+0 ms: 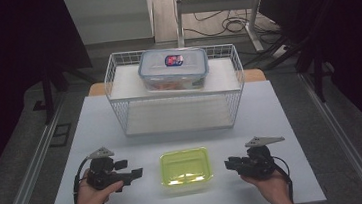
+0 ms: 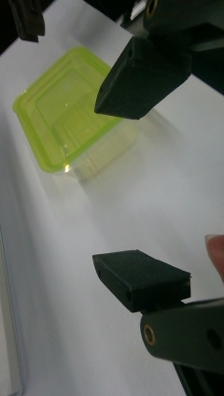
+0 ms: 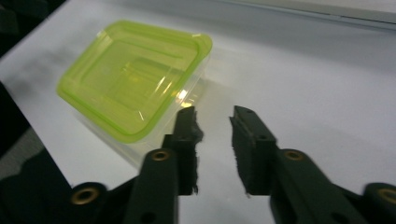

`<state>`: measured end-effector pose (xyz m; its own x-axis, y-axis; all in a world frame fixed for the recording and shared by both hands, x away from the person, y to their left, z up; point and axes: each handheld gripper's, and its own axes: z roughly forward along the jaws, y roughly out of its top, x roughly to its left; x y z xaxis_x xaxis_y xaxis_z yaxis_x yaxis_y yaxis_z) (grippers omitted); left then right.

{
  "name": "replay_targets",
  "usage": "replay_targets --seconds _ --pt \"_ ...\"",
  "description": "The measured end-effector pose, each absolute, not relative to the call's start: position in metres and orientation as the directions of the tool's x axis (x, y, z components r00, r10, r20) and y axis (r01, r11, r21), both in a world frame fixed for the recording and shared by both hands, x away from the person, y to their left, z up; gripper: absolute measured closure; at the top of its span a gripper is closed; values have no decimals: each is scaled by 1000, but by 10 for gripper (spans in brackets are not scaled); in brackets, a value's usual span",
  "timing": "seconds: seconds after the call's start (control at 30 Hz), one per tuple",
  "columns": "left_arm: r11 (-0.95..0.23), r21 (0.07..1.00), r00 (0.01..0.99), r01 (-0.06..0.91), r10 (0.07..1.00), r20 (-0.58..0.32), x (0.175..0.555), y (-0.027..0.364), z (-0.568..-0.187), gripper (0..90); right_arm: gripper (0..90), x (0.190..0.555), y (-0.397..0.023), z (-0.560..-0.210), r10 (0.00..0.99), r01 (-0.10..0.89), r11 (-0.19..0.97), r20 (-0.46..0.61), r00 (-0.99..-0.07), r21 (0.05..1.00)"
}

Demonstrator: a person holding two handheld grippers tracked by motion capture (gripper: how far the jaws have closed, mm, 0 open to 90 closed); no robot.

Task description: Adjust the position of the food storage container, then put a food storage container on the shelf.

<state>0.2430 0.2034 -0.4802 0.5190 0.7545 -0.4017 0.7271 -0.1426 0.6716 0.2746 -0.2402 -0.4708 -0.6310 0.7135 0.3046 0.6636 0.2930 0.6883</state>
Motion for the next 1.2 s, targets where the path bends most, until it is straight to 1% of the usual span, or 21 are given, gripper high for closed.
replay_targets --seconds 0.1,0.17,0.3,0.4,0.63,0.7,0.93,1.0,1.1,1.2 --pt "-146 666 523 732 747 -411 242 197 -480 235 575 274 -244 -470 690 674 253 359 -629 694" --pt "-140 662 523 736 739 -425 241 194 -480 235 520 276 -244 -471 662 690 214 416 -623 692" --pt "-107 650 516 752 710 -480 244 186 -482 243 390 278 -239 -473 654 701 193 443 -613 686" --pt "-107 652 521 751 702 -484 246 181 -482 247 360 280 -238 -475 639 720 166 483 -599 673" --pt "-73 633 491 771 701 -517 252 174 -487 249 352 282 -234 -475 632 726 179 487 -602 665" --pt "-64 622 485 781 690 -537 254 171 -489 267 364 283 -232 -476 631 725 190 483 -606 662" --pt "-42 575 444 817 683 -581 264 162 -497 306 375 292 -222 -481 608 764 176 542 -581 621" --pt "-46 561 439 827 677 -591 266 159 -501 323 391 296 -220 -483 604 775 167 558 -569 609" --pt "-36 525 416 850 658 -628 269 156 -509 355 411 301 -217 -486 597 789 158 579 -555 594" --pt "-39 513 408 858 660 -631 271 155 -513 386 431 305 -214 -490 594 801 159 593 -545 577"
